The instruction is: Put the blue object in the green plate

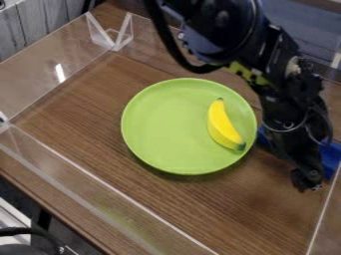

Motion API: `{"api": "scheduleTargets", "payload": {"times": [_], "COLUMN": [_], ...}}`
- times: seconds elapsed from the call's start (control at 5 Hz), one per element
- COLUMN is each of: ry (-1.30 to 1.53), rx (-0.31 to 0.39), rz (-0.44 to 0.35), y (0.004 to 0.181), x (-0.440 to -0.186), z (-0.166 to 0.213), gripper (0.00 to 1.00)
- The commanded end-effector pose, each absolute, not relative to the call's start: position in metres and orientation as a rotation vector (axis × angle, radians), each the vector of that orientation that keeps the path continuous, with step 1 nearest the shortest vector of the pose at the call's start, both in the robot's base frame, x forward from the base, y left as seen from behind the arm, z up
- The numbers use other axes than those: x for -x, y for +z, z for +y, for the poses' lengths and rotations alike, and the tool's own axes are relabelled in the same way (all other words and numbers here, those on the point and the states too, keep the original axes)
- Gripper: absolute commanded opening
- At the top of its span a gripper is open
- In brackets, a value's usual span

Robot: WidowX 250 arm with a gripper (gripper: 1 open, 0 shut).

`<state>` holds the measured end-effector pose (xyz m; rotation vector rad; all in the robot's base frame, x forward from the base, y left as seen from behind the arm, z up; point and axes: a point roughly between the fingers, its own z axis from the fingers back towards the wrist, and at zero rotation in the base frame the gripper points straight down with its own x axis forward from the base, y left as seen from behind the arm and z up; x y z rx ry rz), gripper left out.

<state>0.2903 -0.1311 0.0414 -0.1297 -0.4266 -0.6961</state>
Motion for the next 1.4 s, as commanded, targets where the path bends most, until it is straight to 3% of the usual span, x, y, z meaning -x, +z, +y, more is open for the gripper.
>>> {"api": "scheduleTargets", "payload": {"times": [0.0, 1.2], "ry": [-0.692, -0.669], "rx": [0.119, 0.096], "rz": [-0.498, -0.548], "y": [0.054, 0.042], "x": [-0.307, -0.33], "z": [-0.132, -0.128], "gripper": [1.0, 1.0]}}
